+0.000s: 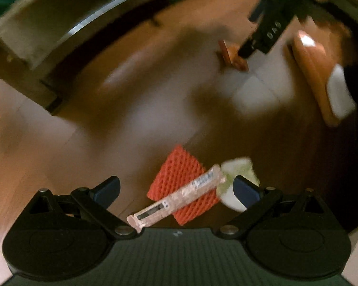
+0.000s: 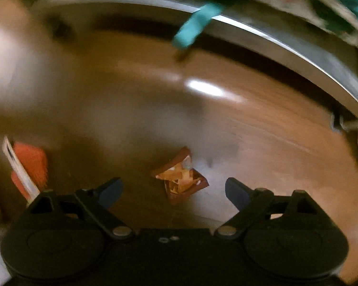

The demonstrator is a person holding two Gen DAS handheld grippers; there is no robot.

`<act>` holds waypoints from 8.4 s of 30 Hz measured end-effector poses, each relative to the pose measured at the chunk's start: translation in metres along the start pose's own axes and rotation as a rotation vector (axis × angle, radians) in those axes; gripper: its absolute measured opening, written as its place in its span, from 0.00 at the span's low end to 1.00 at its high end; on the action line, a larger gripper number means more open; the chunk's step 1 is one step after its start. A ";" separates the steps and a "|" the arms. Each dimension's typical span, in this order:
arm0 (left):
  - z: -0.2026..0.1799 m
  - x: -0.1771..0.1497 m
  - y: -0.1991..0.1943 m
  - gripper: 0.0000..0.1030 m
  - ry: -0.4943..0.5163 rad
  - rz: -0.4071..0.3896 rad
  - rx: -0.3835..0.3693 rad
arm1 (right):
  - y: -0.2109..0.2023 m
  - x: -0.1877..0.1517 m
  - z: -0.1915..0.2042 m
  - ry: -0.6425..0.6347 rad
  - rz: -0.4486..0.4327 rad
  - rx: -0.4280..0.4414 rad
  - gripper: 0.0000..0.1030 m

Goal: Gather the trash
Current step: 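Grasp the white wrapper stick with the left tool while the right tool grasps the snack wrapper, then carry the wrapper stick with the left tool while the right tool carries the snack wrapper to the wastebasket, then open the left tool over the wastebasket while the right tool releases the snack wrapper inside, then raise both open tools away from the wastebasket and lower toward the floor, then grasp the orange foam net with the left tool while the right tool grasps the cabbage leaf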

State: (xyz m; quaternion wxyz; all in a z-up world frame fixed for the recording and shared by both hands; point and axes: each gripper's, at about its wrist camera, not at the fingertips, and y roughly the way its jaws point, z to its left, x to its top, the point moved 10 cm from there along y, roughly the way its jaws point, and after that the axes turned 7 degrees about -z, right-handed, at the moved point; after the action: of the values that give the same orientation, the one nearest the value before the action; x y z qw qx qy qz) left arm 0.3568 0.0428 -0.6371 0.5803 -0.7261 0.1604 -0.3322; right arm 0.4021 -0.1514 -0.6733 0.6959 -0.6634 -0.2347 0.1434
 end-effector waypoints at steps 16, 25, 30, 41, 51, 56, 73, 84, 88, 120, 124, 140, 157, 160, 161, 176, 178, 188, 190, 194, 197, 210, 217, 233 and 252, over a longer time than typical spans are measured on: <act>-0.033 -0.042 0.059 0.58 0.390 0.032 -0.009 | 0.049 -0.024 0.025 -0.367 0.058 0.024 0.74; -0.024 -0.037 0.079 0.52 0.351 0.049 -0.014 | 0.063 -0.023 0.025 -0.395 0.067 0.022 0.63; -0.020 -0.031 0.085 0.50 0.299 0.049 -0.022 | 0.064 -0.023 0.019 -0.391 0.062 0.018 0.55; 0.008 -0.018 0.078 0.21 0.058 0.036 -0.014 | 0.053 -0.026 0.016 -0.356 0.078 0.012 0.33; 0.013 -0.004 0.022 0.19 -0.073 -0.029 -0.029 | -0.009 -0.019 0.028 -0.328 0.027 0.008 0.28; 0.009 0.003 -0.030 0.18 -0.097 -0.090 0.007 | -0.080 0.005 0.044 -0.292 -0.070 0.052 0.27; -0.017 0.081 -0.256 0.09 -0.123 -0.406 0.196 | -0.331 0.039 0.073 -0.119 -0.447 0.084 0.27; -0.072 0.127 -0.397 0.09 -0.146 -0.667 0.351 | -0.477 0.034 0.076 -0.142 -0.673 0.020 0.27; -0.086 0.146 -0.436 0.09 -0.147 -0.741 0.397 | -0.522 0.039 0.072 -0.145 -0.752 -0.014 0.27; 0.029 0.356 -0.643 0.09 -0.260 -1.082 0.554 | -0.653 0.223 -0.018 -0.067 -1.025 -0.157 0.27; 0.056 0.369 -0.611 0.10 -0.290 -1.023 0.544 | -0.628 0.246 -0.022 -0.057 -0.981 -0.131 0.26; 0.125 0.398 -0.499 0.10 -0.398 -0.738 0.485 | -0.542 0.298 -0.030 -0.052 -0.772 -0.065 0.26; 0.117 0.398 -0.485 0.62 -0.433 -0.655 0.462 | -0.560 0.287 -0.024 -0.067 -0.784 -0.098 0.39; 0.106 0.395 -0.499 0.63 -0.422 -0.683 0.454 | -0.572 0.277 -0.024 -0.071 -0.798 -0.106 0.41; 0.103 0.393 -0.504 0.63 -0.418 -0.685 0.460 | -0.576 0.274 -0.023 -0.072 -0.802 -0.104 0.42; 0.032 0.340 -0.580 0.68 -0.390 -0.764 0.502 | -0.646 0.196 0.000 -0.097 -0.879 -0.112 0.51; 0.021 0.331 -0.588 0.73 -0.385 -0.778 0.499 | -0.653 0.184 0.005 -0.098 -0.889 -0.111 0.52; -0.028 0.280 -0.605 0.78 -0.376 -0.813 0.493 | -0.660 0.129 0.037 -0.113 -0.895 -0.068 0.57; -0.035 0.270 -0.603 0.78 -0.373 -0.815 0.491 | -0.657 0.118 0.045 -0.121 -0.892 -0.058 0.59; -0.047 0.249 -0.596 0.78 -0.379 -0.810 0.496 | -0.647 0.098 0.059 -0.131 -0.884 -0.033 0.61; -0.053 0.234 -0.586 0.79 -0.388 -0.801 0.488 | -0.635 0.085 0.066 -0.119 -0.871 -0.010 0.64; -0.054 0.178 -0.509 0.88 -0.417 -0.714 0.445 | -0.553 0.052 0.084 -0.106 -0.788 0.046 0.84; -0.032 0.154 -0.435 1.00 -0.389 -0.622 0.417 | -0.475 0.050 0.096 -0.130 -0.694 0.071 0.94; 0.031 0.086 -0.207 1.00 -0.411 -0.259 0.213 | -0.250 0.037 0.130 -0.217 -0.388 0.134 1.00; 0.044 -0.013 0.033 1.00 -0.541 0.135 0.046 | -0.026 -0.051 0.174 -0.340 -0.002 0.221 0.94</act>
State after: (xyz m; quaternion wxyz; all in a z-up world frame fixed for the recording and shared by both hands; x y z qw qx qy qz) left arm 0.3816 0.0737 -0.6774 0.6391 -0.7627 0.0401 -0.0907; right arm 0.2658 -0.0302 -0.6527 0.7149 -0.5489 -0.3323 0.2778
